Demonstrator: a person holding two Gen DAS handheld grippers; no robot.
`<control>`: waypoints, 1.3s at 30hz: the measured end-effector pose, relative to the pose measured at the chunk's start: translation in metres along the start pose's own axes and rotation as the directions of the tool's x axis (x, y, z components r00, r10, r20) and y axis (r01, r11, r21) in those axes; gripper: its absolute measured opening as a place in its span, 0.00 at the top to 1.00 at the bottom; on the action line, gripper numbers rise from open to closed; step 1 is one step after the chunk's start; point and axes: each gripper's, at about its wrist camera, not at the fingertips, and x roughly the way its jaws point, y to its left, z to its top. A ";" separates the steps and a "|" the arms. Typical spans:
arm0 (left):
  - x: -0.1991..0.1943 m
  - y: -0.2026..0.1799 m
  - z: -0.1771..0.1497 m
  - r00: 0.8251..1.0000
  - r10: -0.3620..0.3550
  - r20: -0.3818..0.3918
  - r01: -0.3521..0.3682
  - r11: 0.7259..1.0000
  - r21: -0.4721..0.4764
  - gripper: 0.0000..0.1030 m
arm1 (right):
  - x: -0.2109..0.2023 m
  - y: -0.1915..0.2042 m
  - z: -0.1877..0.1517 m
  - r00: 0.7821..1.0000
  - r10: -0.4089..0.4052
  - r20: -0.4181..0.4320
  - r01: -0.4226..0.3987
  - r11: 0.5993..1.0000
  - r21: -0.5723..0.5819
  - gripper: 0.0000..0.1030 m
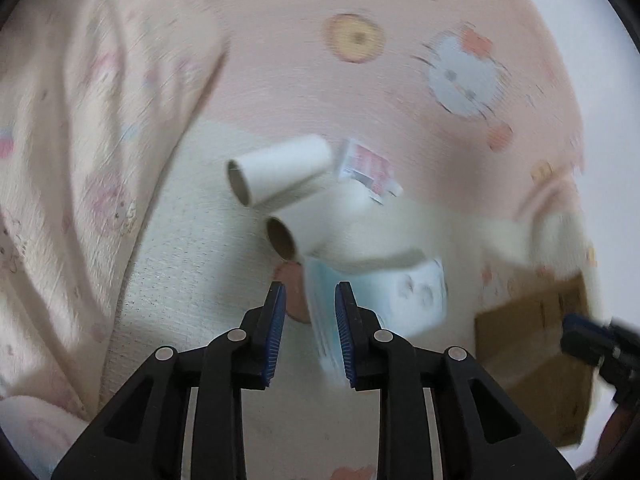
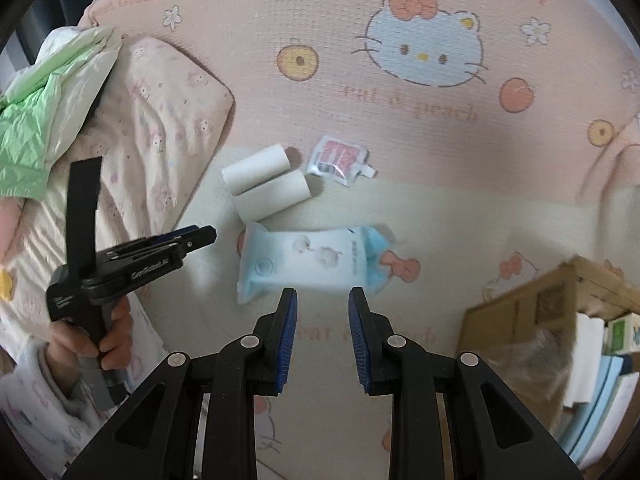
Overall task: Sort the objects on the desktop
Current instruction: 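Move the right gripper back to the remaining white rolls, then close the right gripper on a second white roll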
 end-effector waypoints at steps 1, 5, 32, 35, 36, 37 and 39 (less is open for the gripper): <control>0.004 0.009 0.005 0.999 -0.036 -0.004 0.036 0.997 -0.061 0.72 | 0.004 0.001 0.003 1.000 0.004 -0.001 -0.004 1.000 -0.001 0.78; 0.019 0.033 0.015 0.992 -0.124 -0.026 0.115 0.966 -0.231 0.56 | 0.023 0.008 0.018 1.000 0.009 -0.007 -0.009 1.000 -0.008 0.78; 0.080 0.084 0.046 0.961 -0.277 0.020 0.242 0.799 -0.551 0.66 | 0.182 0.028 0.099 0.943 0.259 -0.210 -0.162 0.905 0.393 0.57; 0.083 0.082 0.046 0.961 -0.275 0.003 0.234 0.811 -0.537 0.73 | 0.197 0.020 0.095 0.928 0.298 -0.221 -0.157 0.855 0.493 0.57; 0.086 0.079 0.047 0.963 -0.269 -0.016 0.222 0.824 -0.521 0.75 | 0.200 0.017 0.093 0.925 0.308 -0.222 -0.154 0.838 0.524 0.57; 0.089 0.076 0.048 0.965 -0.259 -0.031 0.208 0.836 -0.508 0.75 | 0.203 0.014 0.091 0.923 0.315 -0.221 -0.150 0.823 0.549 0.57; 0.092 0.073 0.048 0.969 -0.244 -0.051 0.189 0.853 -0.486 0.75 | 0.210 0.008 0.088 0.919 0.331 -0.215 -0.149 0.796 0.587 0.57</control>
